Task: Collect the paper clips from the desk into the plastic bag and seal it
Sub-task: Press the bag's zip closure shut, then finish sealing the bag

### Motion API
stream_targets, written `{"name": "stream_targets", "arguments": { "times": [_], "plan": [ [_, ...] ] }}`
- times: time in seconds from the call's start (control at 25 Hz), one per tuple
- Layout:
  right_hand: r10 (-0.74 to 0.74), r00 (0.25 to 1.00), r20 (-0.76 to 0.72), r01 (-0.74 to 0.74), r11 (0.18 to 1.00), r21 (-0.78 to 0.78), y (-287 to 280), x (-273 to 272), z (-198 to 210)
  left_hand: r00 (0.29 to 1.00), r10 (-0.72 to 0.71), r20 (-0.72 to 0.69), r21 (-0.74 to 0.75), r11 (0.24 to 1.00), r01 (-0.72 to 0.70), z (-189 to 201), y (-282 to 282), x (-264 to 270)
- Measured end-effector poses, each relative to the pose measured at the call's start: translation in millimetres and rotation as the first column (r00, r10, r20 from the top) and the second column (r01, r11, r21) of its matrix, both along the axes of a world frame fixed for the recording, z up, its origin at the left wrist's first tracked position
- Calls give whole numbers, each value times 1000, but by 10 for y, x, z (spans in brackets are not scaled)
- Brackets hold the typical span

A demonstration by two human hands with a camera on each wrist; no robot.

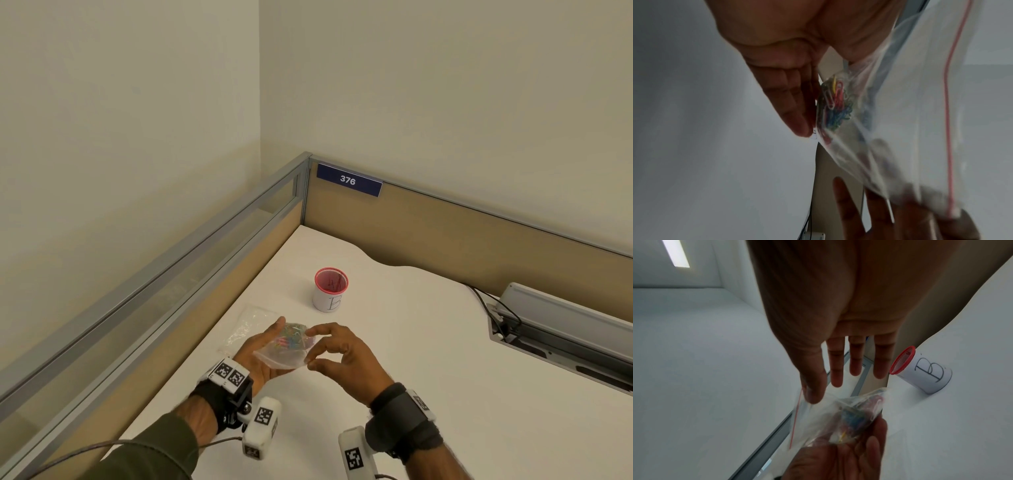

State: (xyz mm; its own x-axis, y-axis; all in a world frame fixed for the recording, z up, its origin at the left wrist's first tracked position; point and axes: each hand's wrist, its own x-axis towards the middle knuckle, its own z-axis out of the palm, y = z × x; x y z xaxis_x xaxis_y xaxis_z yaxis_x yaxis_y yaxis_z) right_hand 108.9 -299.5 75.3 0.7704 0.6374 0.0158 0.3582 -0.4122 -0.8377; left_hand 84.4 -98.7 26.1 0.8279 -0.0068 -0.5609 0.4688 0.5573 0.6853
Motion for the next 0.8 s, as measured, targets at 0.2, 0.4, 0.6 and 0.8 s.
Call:
{"name": "stream_targets", "arguments": {
  "times": [0.2,0.4,0.6,0.8],
  "plan": [
    [-273,930,-244,311,941,131,23,33,-142,988,147,52,66,986,-150,-45,53,113],
    [-178,698,-694,436,874,214,220,-52,-153,983,98,153,95,989,-113,105,-39,152],
    [-145,716,-682,428,863,267,299,-46,-208,972,32,233,190,979,-78,126,-12,168],
    [-208,649,-731,508,834,214,249,8,-338,966,-86,245,485,874,-45,144,231,-80]
  ]
}}
